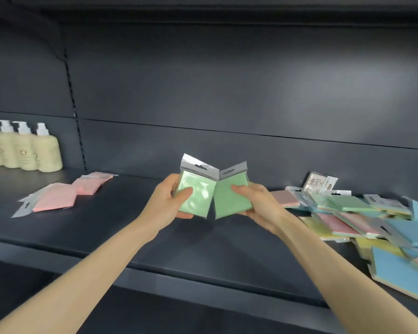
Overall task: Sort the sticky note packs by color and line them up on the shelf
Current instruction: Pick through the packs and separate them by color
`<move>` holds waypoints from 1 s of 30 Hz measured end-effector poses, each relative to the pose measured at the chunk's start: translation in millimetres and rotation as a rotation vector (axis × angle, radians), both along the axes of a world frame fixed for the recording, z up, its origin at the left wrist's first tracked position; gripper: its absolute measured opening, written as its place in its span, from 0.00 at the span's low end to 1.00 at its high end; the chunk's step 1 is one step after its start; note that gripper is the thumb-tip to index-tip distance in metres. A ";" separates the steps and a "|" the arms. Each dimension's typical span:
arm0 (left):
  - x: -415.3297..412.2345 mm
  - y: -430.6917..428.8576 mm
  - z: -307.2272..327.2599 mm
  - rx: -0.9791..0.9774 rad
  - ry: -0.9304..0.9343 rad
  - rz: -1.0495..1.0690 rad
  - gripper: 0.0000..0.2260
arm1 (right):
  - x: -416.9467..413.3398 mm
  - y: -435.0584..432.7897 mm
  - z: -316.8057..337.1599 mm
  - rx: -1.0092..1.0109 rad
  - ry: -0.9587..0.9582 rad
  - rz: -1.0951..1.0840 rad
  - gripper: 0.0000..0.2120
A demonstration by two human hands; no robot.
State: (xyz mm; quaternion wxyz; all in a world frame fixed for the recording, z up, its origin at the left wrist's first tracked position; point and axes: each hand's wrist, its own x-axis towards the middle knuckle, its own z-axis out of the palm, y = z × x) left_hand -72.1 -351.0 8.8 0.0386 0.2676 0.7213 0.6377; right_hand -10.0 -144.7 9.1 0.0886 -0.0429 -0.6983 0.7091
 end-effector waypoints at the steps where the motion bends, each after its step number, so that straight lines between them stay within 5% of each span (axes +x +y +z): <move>1: -9.2 -5.9 -0.3 -0.010 0.004 0.019 0.08 | -7.8 -4.0 1.0 0.056 0.011 -0.025 0.10; 14: -175.5 -85.8 -6.6 -0.164 0.012 0.112 0.15 | -148.9 -83.4 -1.5 0.484 0.077 -0.292 0.18; 24: -278.6 -109.4 -11.7 -0.397 -0.036 -0.031 0.13 | -220.8 -120.8 -6.5 0.596 0.006 -0.458 0.15; 30: -300.0 -92.2 -17.7 -0.583 0.153 -0.034 0.16 | -237.4 -118.5 -11.3 0.587 -0.046 -0.447 0.15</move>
